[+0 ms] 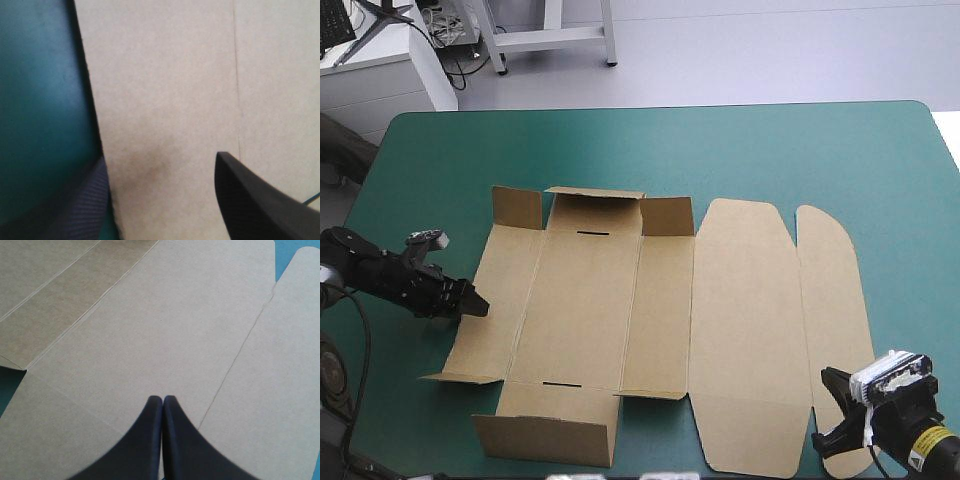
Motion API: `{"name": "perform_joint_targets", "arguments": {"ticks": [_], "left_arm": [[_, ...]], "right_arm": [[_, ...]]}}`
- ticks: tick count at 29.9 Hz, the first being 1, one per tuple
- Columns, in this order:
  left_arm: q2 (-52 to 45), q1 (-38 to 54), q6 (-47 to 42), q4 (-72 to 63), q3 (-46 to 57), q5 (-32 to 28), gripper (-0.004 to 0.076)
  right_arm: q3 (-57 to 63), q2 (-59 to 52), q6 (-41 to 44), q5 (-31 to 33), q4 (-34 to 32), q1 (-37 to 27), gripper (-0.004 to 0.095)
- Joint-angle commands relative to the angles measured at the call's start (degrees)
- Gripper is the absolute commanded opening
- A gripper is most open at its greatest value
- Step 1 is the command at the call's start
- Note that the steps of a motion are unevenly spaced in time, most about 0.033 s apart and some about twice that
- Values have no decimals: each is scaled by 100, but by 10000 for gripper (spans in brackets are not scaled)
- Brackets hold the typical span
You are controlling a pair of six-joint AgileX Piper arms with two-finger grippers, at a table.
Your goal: Fold the box
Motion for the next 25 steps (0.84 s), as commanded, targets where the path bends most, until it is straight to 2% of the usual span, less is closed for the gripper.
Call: {"name": "perform_joint_targets", "arguments": {"ticks": [1, 10, 16, 20, 25], "left_arm": [[-110, 10, -24, -138, -156, 63, 442], [-78, -1, -244, -36, -146, 139, 442], [96, -1, -68, -375, -135, 681, 442], [161, -11, -43, -583, 16, 681, 442], [205, -20, 391, -1020, 433, 681, 442]], "right_arm": [[-134, 47, -34, -407, -6, -18, -19], [-134, 47, -34, -411, 59, -18, -19], [-134, 47, -34, -420, 59, -18, -18], [-134, 47, -34, -420, 59, -18, -19], [-134, 47, -34, -420, 59, -18, -19]]}}
